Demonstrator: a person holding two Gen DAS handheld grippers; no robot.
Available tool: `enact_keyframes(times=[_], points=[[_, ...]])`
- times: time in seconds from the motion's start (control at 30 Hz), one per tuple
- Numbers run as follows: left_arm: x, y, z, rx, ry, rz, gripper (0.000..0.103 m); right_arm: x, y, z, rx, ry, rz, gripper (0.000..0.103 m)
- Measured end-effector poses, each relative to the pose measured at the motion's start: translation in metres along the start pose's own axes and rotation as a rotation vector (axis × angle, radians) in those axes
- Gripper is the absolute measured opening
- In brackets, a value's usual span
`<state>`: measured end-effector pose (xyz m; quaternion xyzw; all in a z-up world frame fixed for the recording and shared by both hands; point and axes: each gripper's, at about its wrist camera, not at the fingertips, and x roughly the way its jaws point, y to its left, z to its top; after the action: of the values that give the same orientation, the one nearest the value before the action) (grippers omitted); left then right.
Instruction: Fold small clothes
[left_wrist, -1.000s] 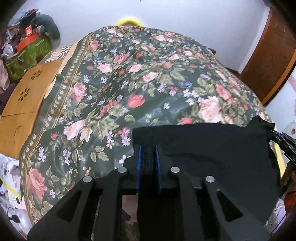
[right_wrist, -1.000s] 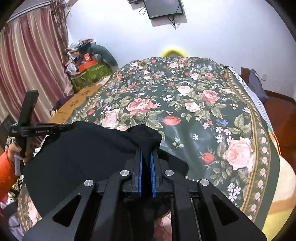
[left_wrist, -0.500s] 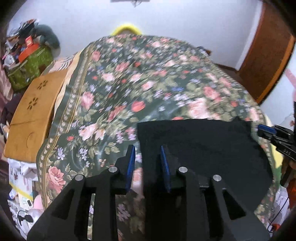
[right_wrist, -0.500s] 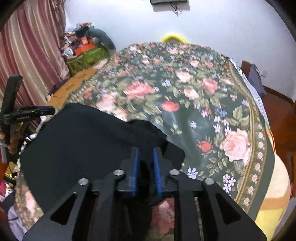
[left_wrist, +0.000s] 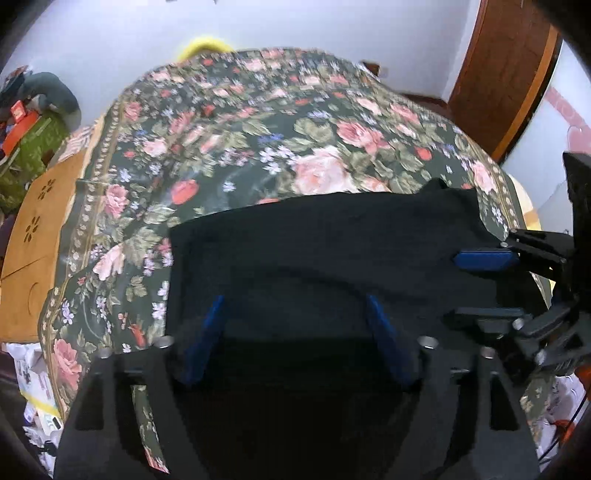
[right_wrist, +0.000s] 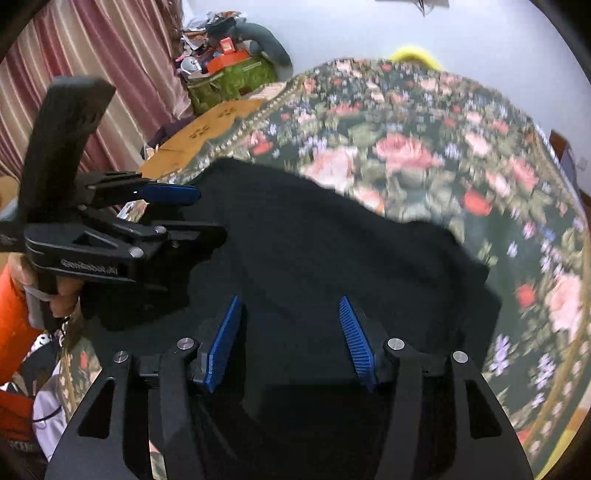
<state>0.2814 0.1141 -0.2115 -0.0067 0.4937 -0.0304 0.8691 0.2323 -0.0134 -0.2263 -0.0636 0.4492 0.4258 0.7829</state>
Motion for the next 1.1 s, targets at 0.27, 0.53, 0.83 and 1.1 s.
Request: enact_keyframes(times=[0.27, 0.53, 0.83, 1.1], points=[[-0.021, 0.037, -0.035, -0.081, -0.016, 0.005, 0.088, -0.022, -0.028, -0.029, 0.052, -0.006, -0.107, 0.058], [-0.055, 0.024, -0.046, -0.095, -0.080, 0.018, 0.086, -0.049, 0.010, -0.016, -0.003, -0.073, -0.033, 0.058], [-0.050, 0.008, -0.061, -0.057, -0.039, 0.100, 0.086, -0.030, 0.016, -0.039, -0.014, 0.007, -0.024, 0.059], [-0.064, 0.032, -0.083, -0.141, -0.048, 0.161, 0.086, -0.061, -0.003, -0.055, 0.068, -0.016, -0.127, 0.062]])
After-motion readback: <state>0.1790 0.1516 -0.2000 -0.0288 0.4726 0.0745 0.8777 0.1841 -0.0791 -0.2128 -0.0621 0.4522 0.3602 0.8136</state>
